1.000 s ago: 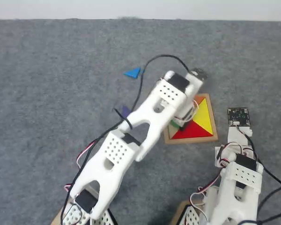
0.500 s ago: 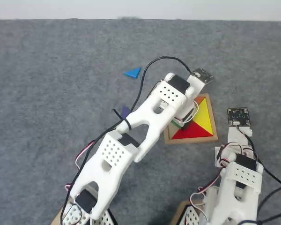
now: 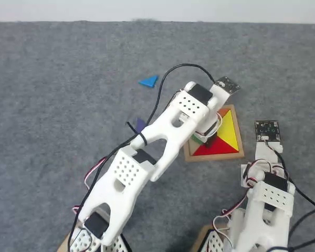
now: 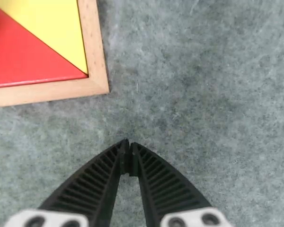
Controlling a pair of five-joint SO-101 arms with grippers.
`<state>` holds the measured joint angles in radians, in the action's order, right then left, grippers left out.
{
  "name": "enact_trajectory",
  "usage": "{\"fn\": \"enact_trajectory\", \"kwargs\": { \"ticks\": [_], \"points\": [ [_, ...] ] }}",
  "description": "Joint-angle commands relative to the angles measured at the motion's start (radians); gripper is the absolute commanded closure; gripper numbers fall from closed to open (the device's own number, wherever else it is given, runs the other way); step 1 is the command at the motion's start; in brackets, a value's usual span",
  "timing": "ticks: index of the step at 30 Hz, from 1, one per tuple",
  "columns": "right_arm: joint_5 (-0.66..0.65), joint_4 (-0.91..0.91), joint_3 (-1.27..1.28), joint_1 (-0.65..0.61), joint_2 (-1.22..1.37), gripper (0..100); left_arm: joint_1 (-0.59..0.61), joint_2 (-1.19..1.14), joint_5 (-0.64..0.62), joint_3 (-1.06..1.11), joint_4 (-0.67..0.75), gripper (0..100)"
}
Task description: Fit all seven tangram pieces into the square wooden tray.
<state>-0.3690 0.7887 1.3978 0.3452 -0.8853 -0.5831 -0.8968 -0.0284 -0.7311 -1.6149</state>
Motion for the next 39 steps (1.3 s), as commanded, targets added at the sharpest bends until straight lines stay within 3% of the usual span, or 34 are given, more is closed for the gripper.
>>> {"fn": "enact_trajectory", "kwargs": {
  "ticks": [1,7,11,17,23,27,33,39],
  "points": [
    [-0.02,-0.028,-0.008,-0.015,-0.027,99.0,0.043,0.097,0.008,-0.038,-0.006,76],
    [-0.02,-0.028,-0.008,-0.015,-0.027,99.0,0.187,0.203,0.049,-0.239,-0.118,76],
    [-0.02,-0.028,-0.008,-0.015,-0.027,99.0,0.321,0.215,0.057,-0.329,-0.095,76],
    [-0.02,-0.028,-0.008,-0.015,-0.027,99.1,0.505,0.091,0.051,-0.337,0.222,76],
    [-0.02,-0.028,-0.008,-0.015,-0.027,99.1,0.52,-0.161,-0.052,-0.344,0.646,76],
    [-0.02,-0.028,-0.008,-0.013,-0.027,99.1,0.52,-0.255,-0.118,-0.344,0.764,76],
    [-0.021,-0.028,-0.008,-0.015,-0.027,99.0,0.522,-0.308,-0.103,-0.344,0.701,76],
    [-0.021,-0.028,-0.008,-0.016,-0.027,99.0,0.488,-0.308,0.092,-0.344,0.453,76]
  ]
}}
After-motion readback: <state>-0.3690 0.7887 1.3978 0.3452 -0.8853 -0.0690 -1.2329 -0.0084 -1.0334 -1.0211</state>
